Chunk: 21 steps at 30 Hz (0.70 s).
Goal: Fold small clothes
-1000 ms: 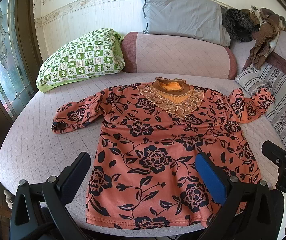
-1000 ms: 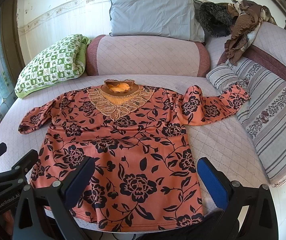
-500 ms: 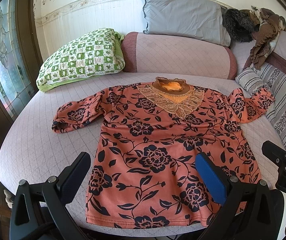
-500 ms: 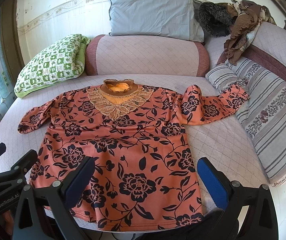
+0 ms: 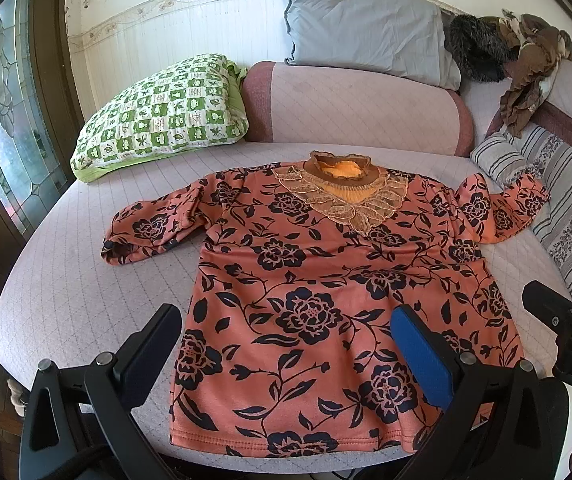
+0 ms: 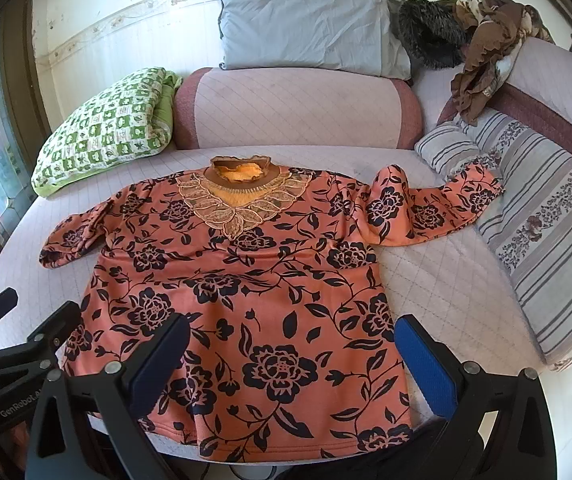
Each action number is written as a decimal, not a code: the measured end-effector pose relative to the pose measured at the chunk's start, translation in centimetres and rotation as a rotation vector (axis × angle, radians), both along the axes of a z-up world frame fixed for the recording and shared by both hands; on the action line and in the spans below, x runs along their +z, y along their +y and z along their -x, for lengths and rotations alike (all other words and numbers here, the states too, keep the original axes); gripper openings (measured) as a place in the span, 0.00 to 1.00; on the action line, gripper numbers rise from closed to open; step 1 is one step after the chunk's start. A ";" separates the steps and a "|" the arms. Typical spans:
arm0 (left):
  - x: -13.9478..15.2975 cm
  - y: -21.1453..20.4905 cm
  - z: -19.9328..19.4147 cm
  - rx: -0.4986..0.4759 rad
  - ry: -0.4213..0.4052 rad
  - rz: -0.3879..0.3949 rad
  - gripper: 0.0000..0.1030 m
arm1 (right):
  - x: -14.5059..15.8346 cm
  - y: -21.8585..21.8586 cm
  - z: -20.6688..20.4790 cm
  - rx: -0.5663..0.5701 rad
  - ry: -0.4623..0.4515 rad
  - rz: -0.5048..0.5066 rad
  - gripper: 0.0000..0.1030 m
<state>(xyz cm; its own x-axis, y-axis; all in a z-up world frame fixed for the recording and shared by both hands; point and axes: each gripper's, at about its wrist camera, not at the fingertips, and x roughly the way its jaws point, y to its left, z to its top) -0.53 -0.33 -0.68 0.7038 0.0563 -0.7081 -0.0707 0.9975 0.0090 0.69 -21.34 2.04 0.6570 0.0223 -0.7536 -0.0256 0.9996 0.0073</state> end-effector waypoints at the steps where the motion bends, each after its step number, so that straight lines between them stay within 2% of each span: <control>1: 0.0 0.0 0.0 -0.001 0.002 0.002 1.00 | 0.0 0.0 0.0 0.002 0.003 -0.009 1.00; 5: -0.2 -0.1 -0.2 -0.002 0.005 0.005 1.00 | -0.1 0.0 -0.2 0.019 0.003 -0.030 1.00; 9: -0.5 0.0 -0.5 0.000 0.011 0.007 1.00 | -0.3 -0.3 -0.4 0.082 0.004 -0.168 1.00; 12: -0.8 0.2 -0.9 0.004 0.023 0.007 1.00 | -0.9 -0.1 -0.7 0.094 0.026 -0.152 1.00; 16: -1.2 0.4 -1.3 0.013 0.039 0.004 1.00 | -1.3 -0.7 -1.0 0.117 0.079 -0.254 1.00; 21: -1.6 0.8 -1.9 0.031 0.054 -0.008 1.00 | -2.3 -1.0 -2.1 0.126 0.090 -0.308 1.00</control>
<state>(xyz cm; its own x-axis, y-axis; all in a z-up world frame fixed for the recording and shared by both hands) 1.34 0.46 -2.23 0.6624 0.0831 -0.7445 -0.1005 0.9947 0.0216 2.82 -22.33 -0.31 0.5657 0.3342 -0.7538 -0.1339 0.9393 0.3160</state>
